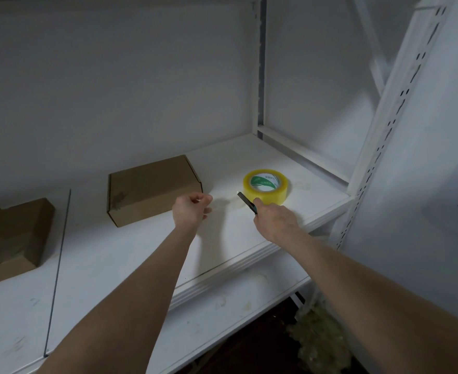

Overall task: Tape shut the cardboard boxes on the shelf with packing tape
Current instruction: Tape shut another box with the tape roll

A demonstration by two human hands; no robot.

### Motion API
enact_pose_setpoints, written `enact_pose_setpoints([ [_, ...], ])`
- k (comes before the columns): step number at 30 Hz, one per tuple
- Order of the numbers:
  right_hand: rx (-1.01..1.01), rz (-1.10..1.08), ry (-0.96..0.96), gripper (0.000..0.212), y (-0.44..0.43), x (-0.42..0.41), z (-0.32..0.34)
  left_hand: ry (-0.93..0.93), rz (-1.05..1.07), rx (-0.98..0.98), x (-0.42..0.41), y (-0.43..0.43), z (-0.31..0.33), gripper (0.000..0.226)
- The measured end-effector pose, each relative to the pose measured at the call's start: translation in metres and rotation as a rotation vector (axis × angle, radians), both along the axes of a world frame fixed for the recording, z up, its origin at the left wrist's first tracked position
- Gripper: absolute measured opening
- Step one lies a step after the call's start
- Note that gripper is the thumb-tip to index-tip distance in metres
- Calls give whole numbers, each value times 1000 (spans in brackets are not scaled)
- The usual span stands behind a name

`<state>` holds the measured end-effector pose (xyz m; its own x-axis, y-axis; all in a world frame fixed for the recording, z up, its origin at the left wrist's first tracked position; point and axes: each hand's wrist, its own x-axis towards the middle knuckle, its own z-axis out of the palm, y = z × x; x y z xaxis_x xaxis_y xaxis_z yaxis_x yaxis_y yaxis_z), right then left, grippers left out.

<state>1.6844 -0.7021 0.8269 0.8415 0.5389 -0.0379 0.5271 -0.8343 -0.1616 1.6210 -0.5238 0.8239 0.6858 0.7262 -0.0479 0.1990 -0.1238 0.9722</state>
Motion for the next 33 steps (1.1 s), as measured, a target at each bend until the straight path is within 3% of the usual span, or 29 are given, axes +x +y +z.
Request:
enact_pose_setpoints([
  [23, -54, 19, 126, 33, 13, 10, 18, -57, -145, 22, 7, -10, 10, 15],
  [33, -93, 15, 152, 29, 14, 12, 23, -25, -47, 38, 4, 2, 5, 10],
])
